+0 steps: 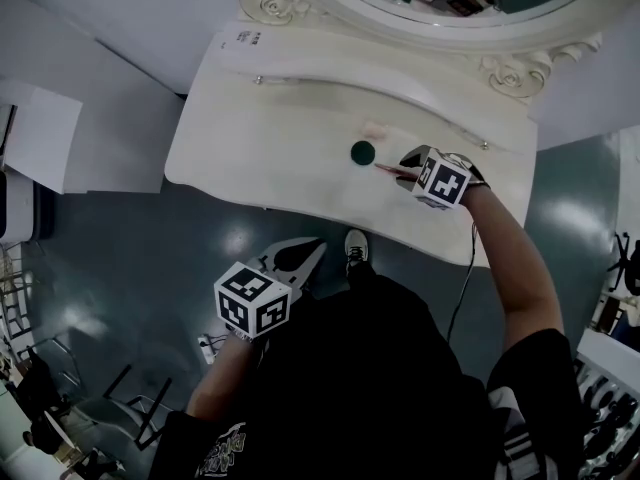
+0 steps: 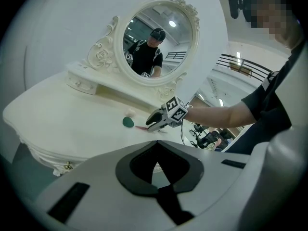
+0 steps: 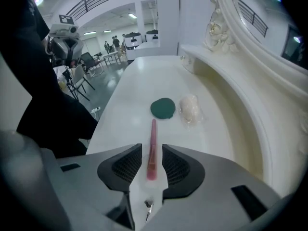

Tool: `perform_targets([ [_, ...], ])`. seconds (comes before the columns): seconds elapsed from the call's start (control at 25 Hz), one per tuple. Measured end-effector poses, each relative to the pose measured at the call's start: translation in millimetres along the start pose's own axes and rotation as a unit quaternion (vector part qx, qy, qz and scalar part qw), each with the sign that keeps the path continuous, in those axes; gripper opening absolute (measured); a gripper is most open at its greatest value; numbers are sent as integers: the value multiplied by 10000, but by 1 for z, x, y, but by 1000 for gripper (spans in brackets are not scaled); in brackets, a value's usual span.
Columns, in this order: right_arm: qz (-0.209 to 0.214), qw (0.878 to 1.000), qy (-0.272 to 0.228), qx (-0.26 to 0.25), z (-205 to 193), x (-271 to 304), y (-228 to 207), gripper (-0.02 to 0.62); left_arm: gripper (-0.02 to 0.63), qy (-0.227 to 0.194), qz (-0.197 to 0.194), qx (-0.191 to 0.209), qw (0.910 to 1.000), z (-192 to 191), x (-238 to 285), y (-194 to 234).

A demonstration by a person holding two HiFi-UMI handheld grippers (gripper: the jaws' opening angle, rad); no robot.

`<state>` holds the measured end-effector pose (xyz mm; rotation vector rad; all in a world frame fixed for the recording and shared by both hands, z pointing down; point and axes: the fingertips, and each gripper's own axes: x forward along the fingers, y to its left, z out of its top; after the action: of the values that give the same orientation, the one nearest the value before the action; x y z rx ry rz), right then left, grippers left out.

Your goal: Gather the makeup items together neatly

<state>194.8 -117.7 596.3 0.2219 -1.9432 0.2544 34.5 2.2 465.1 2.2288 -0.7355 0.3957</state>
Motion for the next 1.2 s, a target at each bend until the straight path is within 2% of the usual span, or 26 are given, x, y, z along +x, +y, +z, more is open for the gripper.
perform_targets([
  [0.12, -347, 9968, -550, 466, 6, -36, -23, 135, 8, -5, -40, 67, 10000, 3, -2, 0],
  [0.24, -850, 9834, -1187, 1074, 10, -78, -53, 136, 8, -18, -99, 104, 9999, 4, -4, -1],
  [0.36, -1062, 9755, -1449, 1269, 21, -94, -59, 137, 8, -41, -143, 133, 9998, 3, -6, -2],
  [0.48, -914, 9814, -1326, 1045, 42, -73, -41, 137, 8, -54, -172, 135, 9997, 2, -8, -1],
  [0.64, -634, 9919, -918, 607, 80, -20, -15, 148, 8, -77, -147, 97, 9998, -1, -19, 3],
  [0.8, -651, 9962, -406, 422, 97, 19, -16, 160, 8, -113, -33, -28, 9999, -7, -33, 13],
  [0.88, -751, 9962, 14, 444, 88, 33, -24, 160, 8, -149, 44, -132, 9998, -10, -42, 21],
  [0.96, -715, 9961, 224, 461, 86, 42, -24, 156, 8, -177, 106, -218, 9995, -13, -49, 27],
  [1.16, -634, 9945, 184, 809, 80, 46, -27, 108, 8, -203, 119, -270, 9994, -16, -57, 37],
  [1.2, -656, 9943, 160, 825, 80, 46, -27, 63, 8, -204, 103, -259, 9994, -15, -58, 37],
])
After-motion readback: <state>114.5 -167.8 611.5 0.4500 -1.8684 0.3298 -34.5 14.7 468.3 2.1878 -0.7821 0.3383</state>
